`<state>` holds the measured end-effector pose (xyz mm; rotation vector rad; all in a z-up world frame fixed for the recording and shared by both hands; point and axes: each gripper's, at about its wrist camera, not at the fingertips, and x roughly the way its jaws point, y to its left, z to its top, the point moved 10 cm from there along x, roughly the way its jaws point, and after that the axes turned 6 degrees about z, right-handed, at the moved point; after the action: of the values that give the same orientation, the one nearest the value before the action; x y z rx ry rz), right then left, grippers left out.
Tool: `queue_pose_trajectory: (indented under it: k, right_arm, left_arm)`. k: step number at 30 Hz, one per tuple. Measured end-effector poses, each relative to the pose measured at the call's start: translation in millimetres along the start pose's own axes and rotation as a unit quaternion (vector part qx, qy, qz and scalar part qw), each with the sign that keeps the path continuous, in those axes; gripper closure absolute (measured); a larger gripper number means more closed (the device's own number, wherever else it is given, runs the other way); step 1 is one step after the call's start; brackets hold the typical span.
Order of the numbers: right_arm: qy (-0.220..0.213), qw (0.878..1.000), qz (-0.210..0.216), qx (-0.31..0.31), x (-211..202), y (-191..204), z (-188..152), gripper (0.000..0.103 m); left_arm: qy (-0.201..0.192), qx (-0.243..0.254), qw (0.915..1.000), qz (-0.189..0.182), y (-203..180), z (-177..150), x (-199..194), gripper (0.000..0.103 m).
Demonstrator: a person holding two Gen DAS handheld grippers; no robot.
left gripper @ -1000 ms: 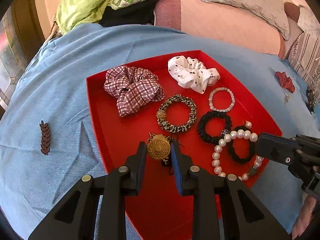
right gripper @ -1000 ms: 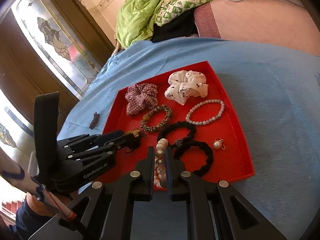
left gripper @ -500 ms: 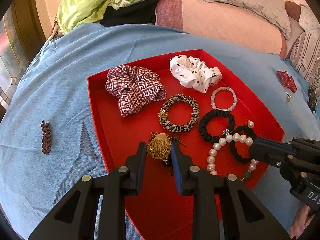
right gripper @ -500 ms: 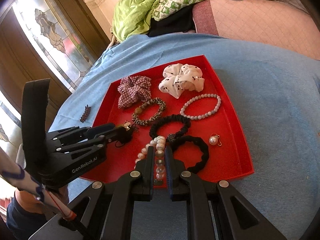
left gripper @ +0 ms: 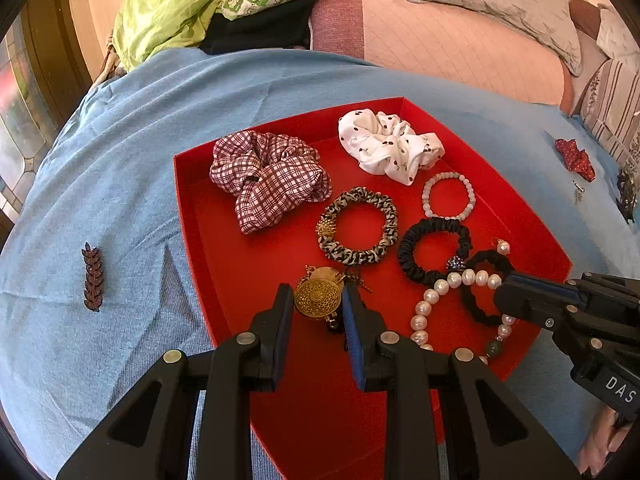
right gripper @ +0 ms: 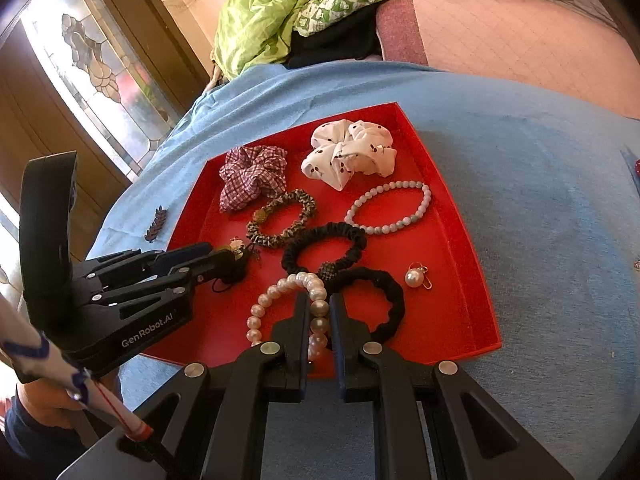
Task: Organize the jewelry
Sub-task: 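Lower both items into the tray and open both tools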
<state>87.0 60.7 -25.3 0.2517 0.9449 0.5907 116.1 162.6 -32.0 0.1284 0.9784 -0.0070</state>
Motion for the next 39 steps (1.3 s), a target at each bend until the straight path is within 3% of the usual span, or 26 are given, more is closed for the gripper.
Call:
queue_pose_trajectory:
  k: [9,24,28,34,39]
  right_arm:
    - [0.002,1.0,-0.004,0.008,1.2,-4.3,-0.3,0.092]
    - [0.004,1.0,-0.006,0.012,1.9,-6.2,-0.3,0.091]
    - [0.002,1.0,-0.006,0.016,0.1,-7.5,-0.1,0.083]
    - [-0.003,1.0,-0.012,0.017,-4.1,-10.8,2.4,0.082]
    - [-0.008,1.0,-0.018,0.021,-8.9,-15.5,3.2,0.079]
  left_arm:
    - [0.0,0.002,1.0,0.001,-1.5,-0.3,0.4,0.079]
    - [0.0,0.009,1.0,0.002,-6.4,-1.1,0.0,0.068]
    - [0.0,0.011,0.9999,0.004,-7.0,-0.3,0.7,0.064]
    - [-0.001,0.011,0.9999,0.006,-7.0,0.6,0.1,0.06]
    - [-0.006,0.014,0.9998,0.01,-9.6,3.2,-1.1,0.049]
